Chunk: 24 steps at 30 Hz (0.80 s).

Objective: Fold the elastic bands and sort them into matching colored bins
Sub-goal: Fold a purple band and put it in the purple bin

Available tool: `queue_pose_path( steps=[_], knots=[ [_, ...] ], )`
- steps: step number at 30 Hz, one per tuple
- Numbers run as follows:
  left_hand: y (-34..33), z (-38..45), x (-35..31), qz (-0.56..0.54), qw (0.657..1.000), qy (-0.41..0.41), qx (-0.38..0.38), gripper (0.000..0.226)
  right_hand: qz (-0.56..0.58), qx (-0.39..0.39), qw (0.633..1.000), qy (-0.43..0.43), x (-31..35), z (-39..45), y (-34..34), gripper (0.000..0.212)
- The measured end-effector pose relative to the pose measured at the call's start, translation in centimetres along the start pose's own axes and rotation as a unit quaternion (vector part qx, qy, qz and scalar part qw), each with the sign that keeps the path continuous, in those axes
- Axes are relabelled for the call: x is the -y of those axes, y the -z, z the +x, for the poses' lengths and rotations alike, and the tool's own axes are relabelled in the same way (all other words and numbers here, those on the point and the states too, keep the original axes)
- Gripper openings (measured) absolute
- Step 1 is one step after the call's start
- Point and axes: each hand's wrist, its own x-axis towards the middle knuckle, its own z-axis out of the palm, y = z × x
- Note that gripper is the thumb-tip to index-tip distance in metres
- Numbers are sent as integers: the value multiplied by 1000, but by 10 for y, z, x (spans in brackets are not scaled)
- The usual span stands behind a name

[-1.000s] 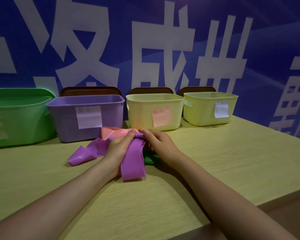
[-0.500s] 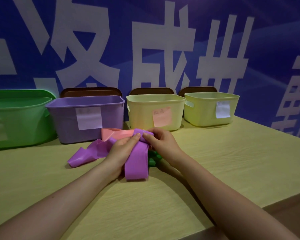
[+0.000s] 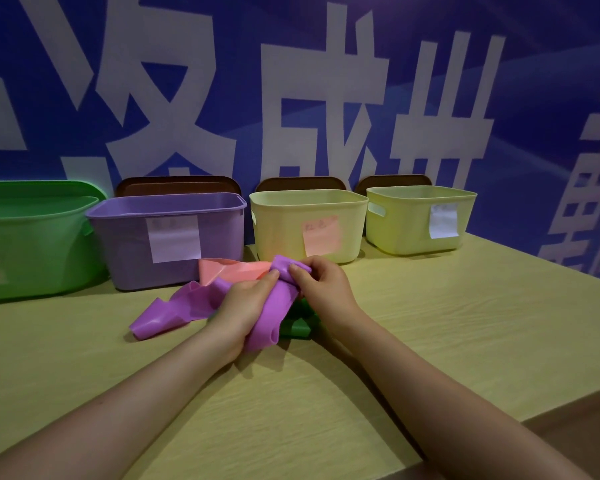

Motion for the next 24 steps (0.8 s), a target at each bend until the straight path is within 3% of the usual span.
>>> queue_pose_path(
  steps=[7,9,11,15,24],
  knots=[
    [-9,-4,2,56,997,-46,-18,23,4,-43,998,-42,-6,7,3,21],
    [-10,-6,3,65,996,-51,-21,22,-81,-47,995,21,-4,2,5,20],
    [-9,-7,3,44,998,-44,-25,22,-199,-47,970,134,-1,-3,8,21],
    [-6,-6,4,-9,999,-6,-45,32,-290,-15,921,259,3,-6,8,27],
    [3,-4,5,-72,995,49,-45,42,-254,113,933,227,13,-12,17,33]
  ],
)
